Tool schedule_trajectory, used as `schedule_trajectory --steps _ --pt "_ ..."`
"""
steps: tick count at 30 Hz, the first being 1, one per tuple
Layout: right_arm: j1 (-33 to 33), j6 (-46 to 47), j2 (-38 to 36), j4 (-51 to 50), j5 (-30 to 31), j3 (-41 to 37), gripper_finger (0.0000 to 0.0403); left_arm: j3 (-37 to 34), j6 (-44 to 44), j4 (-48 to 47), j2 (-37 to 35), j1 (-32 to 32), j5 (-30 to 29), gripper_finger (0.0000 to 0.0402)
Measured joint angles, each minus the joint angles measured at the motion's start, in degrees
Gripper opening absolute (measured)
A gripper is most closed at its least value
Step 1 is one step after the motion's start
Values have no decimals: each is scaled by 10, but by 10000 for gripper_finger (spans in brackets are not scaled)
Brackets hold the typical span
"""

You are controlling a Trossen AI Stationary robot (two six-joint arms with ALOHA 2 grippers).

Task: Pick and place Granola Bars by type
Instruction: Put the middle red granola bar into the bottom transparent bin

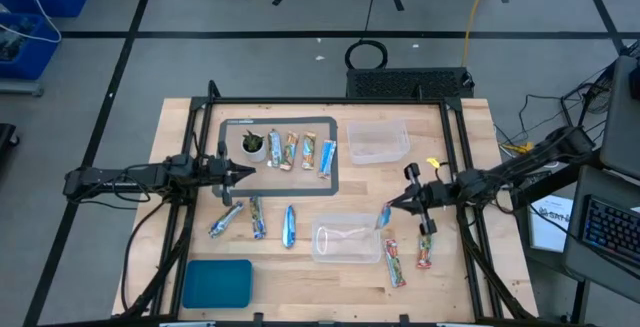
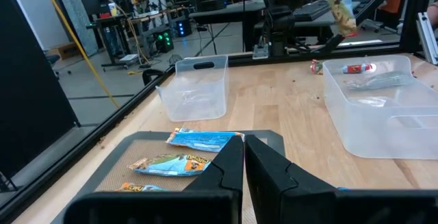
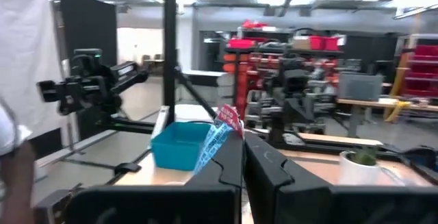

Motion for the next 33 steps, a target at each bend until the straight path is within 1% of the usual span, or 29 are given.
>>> schedule_trajectory --steps 4,14,20,26,33 --pt "0 0 51 0 -39 42 0 0 0 0 0 0 0 24" --pt "0 15 180 -14 -42 132 0 0 0 0 0 0 0 24" --pt "0 15 233 -47 -87 200 0 0 0 0 0 0 0 24" --pt "0 15 280 -100 -87 259 0 0 0 0 0 0 0 24" --pt "0 29 337 -104 -85 289 0 0 0 0 0 0 0 24"
